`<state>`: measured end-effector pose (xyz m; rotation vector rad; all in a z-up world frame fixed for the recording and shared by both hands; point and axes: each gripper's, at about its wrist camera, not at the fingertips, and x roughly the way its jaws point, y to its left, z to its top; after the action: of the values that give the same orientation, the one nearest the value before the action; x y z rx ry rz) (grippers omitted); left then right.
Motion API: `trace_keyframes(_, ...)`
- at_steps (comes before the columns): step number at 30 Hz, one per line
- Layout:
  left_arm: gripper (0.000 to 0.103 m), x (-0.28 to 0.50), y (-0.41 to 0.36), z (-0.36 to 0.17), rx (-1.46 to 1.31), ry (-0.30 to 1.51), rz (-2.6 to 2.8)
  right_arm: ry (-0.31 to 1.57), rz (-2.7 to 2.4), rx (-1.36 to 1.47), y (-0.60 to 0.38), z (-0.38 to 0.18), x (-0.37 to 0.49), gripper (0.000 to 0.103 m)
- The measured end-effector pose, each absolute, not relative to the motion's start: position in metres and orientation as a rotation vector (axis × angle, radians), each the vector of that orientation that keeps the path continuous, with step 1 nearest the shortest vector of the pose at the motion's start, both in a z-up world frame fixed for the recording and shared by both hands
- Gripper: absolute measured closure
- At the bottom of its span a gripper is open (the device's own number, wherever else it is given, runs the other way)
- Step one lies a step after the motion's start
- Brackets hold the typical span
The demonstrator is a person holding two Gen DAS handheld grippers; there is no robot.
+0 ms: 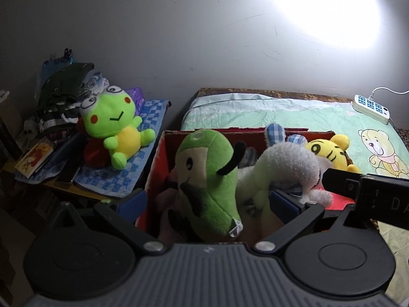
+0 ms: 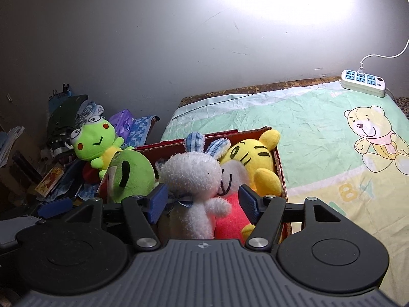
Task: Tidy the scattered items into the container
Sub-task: 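Open the right gripper and release the pink bunny in the box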
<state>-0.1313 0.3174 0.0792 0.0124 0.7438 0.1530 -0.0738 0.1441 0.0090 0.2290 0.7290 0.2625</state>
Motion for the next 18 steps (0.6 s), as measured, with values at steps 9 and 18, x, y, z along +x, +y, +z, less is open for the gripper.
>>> trace_keyframes(9, 0.001, -0.139, 0.328, 0.087, -0.018, 0.773, 0.187, 0.708, 0.224, 0.182, 0.152, 0.020, -0.084, 0.022)
trace_keyframes(18, 0.001, -0.149, 0.328, 0.110, 0.015, 0.720, 0.243, 0.682, 0.212, 0.164, 0.150, 0.033, -0.098, 0.020)
